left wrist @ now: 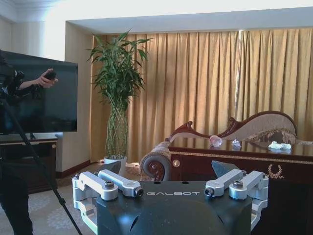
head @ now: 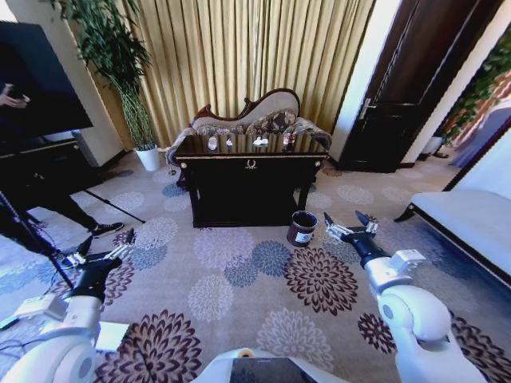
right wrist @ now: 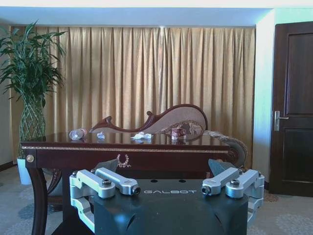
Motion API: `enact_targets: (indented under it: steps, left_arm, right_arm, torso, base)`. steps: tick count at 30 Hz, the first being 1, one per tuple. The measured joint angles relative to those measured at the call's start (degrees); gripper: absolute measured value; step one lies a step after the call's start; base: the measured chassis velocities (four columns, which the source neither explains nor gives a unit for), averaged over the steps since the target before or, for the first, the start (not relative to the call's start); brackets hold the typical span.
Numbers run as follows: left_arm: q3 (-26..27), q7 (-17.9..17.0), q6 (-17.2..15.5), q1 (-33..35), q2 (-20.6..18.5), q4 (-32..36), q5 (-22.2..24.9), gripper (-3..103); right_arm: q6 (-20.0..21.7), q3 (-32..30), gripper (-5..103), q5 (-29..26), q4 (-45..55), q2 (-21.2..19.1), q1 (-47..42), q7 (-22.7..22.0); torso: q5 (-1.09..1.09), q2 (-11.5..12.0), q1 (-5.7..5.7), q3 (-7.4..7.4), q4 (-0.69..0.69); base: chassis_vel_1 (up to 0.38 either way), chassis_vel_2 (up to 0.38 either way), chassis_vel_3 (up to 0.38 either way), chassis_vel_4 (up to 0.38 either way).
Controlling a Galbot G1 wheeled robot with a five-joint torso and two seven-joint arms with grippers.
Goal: Move to the front of the table and place the trash on the table into the trash bin.
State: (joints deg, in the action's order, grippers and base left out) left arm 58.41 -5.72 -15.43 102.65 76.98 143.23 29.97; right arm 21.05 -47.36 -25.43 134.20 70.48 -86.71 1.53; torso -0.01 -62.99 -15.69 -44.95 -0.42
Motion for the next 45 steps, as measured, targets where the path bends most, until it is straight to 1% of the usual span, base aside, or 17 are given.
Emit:
enact_targets:
  steps: [12, 21, 23, 27, 31, 33, 35, 38, 41, 45]
  left_arm:
    - [0.01, 0.07, 0.13, -0.08, -0.01, 0.0, -0.04, 100]
    - [0.06, 0.09, 0.24, -0.04, 0.06, 0.0, -0.06, 100]
    - [0.05, 0.11, 0.25, 0.0, 0.15, 0.0, -0.06, 100]
    - [0.05, 0.14, 0.29, 0.11, 0.23, 0.0, -0.06, 100]
    - [0.05, 0.14, 0.32, 0.13, 0.24, 0.0, -0.06, 100]
    - [0.05, 0.14, 0.32, 0.16, 0.25, 0.0, -0.06, 100]
    - [0.04, 0.14, 0.33, 0.17, 0.24, 0.0, -0.05, 100]
    - [0.03, 0.14, 0.34, 0.16, 0.28, 0.0, -0.05, 100]
    - [0.0, 0.19, 0.35, 0.18, 0.41, 0.0, -0.05, 100]
    - [-0.02, 0.28, 0.36, 0.19, 0.52, 0.0, -0.05, 100]
  right_arm:
    - [-0.12, 0.07, 100, 0.01, -0.17, 0.02, 0.01, 0.26]
    - [-0.18, 0.17, 100, 0.02, -0.28, 0.04, -0.03, 0.72]
    - [-0.42, 0.17, 100, 0.05, -0.43, 0.11, -0.17, 1.35]
    - [-0.59, 0.16, 100, 0.07, -0.48, 0.21, -0.39, 1.52]
    - [-0.64, 0.17, 100, 0.08, -0.49, 0.24, -0.42, 1.55]
    - [-0.65, 0.19, 100, 0.08, -0.52, 0.24, -0.41, 1.57]
    - [-0.65, 0.24, 100, 0.08, -0.57, 0.23, -0.38, 1.57]
    - [-0.66, 0.3, 100, 0.1, -0.6, 0.21, -0.34, 1.59]
    - [-0.66, 0.38, 100, 0.1, -0.69, 0.2, -0.32, 1.61]
    - [-0.66, 0.51, 100, 0.14, -0.71, 0.2, -0.32, 1.63]
  torso:
    - [0.01, 0.0, -0.01, -0.01, 0.0]
    - [-0.01, 0.0, 0.0, 0.0, 0.0]
    - [0.03, 0.01, -0.01, -0.01, 0.0]
    - [0.03, 0.0, 0.0, 0.0, -0.01]
    - [-0.04, 0.0, -0.01, 0.0, 0.0]
    - [-0.01, 0.01, -0.01, -0.01, 0.02]
    - [0.02, 0.01, -0.02, -0.01, 0.0]
    - [-0.02, 0.01, -0.02, 0.0, -0.01]
    - [0.02, 0.01, -0.01, -0.01, -0.01]
    - [0.0, 0.0, -0.01, 0.0, 0.01]
  base:
    - [-0.112, 0.109, 0.102, -0.115]
    - [-0.176, 0.168, 0.19, -0.152]
    - [-0.213, 0.179, 0.219, -0.179]
    - [-0.235, 0.194, 0.236, -0.234]
    - [-0.228, 0.254, 0.228, -0.246]
    - [-0.203, 0.279, 0.213, -0.263]
    - [-0.206, 0.281, 0.205, -0.284]
    - [-0.254, 0.24, 0.214, -0.245]
    - [-0.242, 0.232, 0.229, -0.22]
    - [-0.233, 0.219, 0.239, -0.209]
